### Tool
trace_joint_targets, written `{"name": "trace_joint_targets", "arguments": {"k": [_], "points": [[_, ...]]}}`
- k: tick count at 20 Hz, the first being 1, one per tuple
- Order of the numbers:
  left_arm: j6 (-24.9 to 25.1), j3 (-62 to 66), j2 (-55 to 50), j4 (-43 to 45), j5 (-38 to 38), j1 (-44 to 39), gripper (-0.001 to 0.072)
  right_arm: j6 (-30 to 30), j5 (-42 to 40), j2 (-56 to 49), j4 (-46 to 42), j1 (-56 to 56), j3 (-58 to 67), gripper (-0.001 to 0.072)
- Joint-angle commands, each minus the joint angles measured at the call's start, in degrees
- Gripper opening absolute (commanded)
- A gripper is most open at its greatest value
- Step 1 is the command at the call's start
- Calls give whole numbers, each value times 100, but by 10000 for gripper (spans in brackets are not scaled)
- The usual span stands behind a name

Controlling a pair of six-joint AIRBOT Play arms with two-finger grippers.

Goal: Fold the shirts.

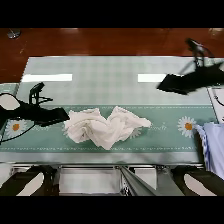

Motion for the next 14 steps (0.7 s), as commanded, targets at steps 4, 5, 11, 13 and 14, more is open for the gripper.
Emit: {"name": "trace_joint_targets", "arguments": {"k": [4,5,11,13,14], "points": [[914,-717,-210,-632,-754,610,702,-289,-238,1993,933,-1471,-3473,612],[988,-1003,-170,-804,-634,610,702,-334,-341,2085,1211,-1349,-3827,612],[2107,-2232,-162,-3145,1207,514,700,20,-1259,2100,1722,35,-4527,611],[2461,-2212,-162,-3491,1353,382,309,319,-1488,2098,1733,396,-4529,611],[2691,-2208,-153,-3615,1349,372,29,457,-1508,2098,1808,643,-4527,611]]}}
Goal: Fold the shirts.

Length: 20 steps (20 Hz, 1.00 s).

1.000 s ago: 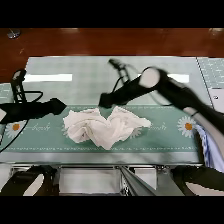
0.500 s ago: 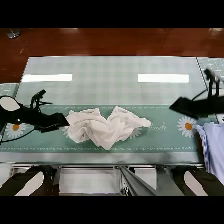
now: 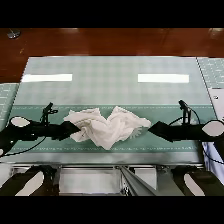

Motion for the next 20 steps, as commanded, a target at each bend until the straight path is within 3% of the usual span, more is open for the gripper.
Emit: {"name": "trace_joint_targets", "arguments": {"k": [1,6,9,12,13,14,15,16,20], "points": [[817,-157,7,-920,433,-83,20,468,-372,35,245,852,-133,611],[857,-146,9,-938,433,-83,20,979,-1648,-487,678,2068,-131,598],[855,-146,7,-938,365,-83,21,568,-2417,-1357,1425,2573,-13,598],[920,-142,9,-1128,387,-83,21,153,-2601,-2262,1738,2776,402,596],[1040,-133,11,-1274,385,-83,20,149,-2570,-2540,1744,2774,579,499],[1123,-114,13,-1425,378,-83,21,109,-2522,-2739,1744,2771,745,330],[1207,-42,22,-1534,337,-83,21,-46,-2457,-2887,1740,2771,951,105],[1266,129,44,-1567,238,-83,21,-256,-2389,-2946,1698,2767,1193,41],[1143,1670,297,-1582,-330,-81,20,-286,-1327,-2752,621,1991,2944,39]]}}
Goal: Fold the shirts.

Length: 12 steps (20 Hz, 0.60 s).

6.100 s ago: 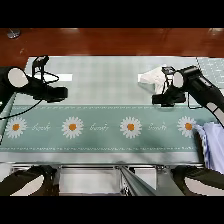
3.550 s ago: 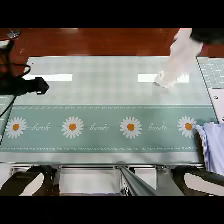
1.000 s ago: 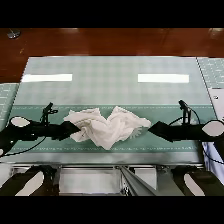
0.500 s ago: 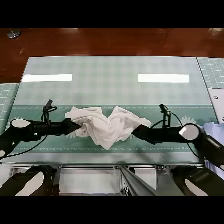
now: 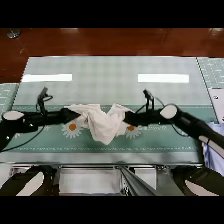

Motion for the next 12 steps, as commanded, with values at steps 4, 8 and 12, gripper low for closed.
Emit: {"name": "trace_joint_targets", "arguments": {"k": [4,8,12], "points": [[-426,3270,531,-125,-254,7,20,96,2020,457,-1947,-1255,3891,39],[-570,5724,577,-103,-352,472,20,7,3276,1110,-2997,-1569,6325,39],[-1296,7375,706,136,-1126,1139,20,-155,3814,2194,-3405,-1569,6999,39]]}}
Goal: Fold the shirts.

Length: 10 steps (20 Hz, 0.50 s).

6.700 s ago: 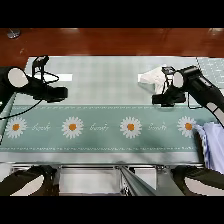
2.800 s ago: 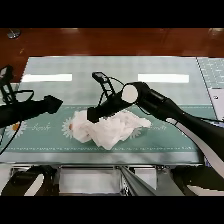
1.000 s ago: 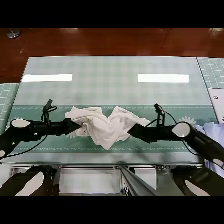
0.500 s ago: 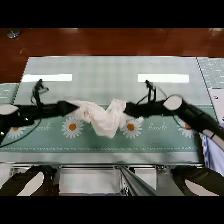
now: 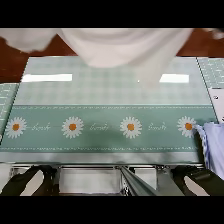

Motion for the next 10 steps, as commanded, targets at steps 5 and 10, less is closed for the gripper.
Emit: {"name": "trace_joint_targets", "arguments": {"k": [5,10], "points": [[-1401,1449,675,1386,-2476,501,19,-105,1611,1635,-627,-74,699,39],[-2022,-66,1718,2734,-2942,328,20,153,2503,1725,-804,-74,271,40]]}}
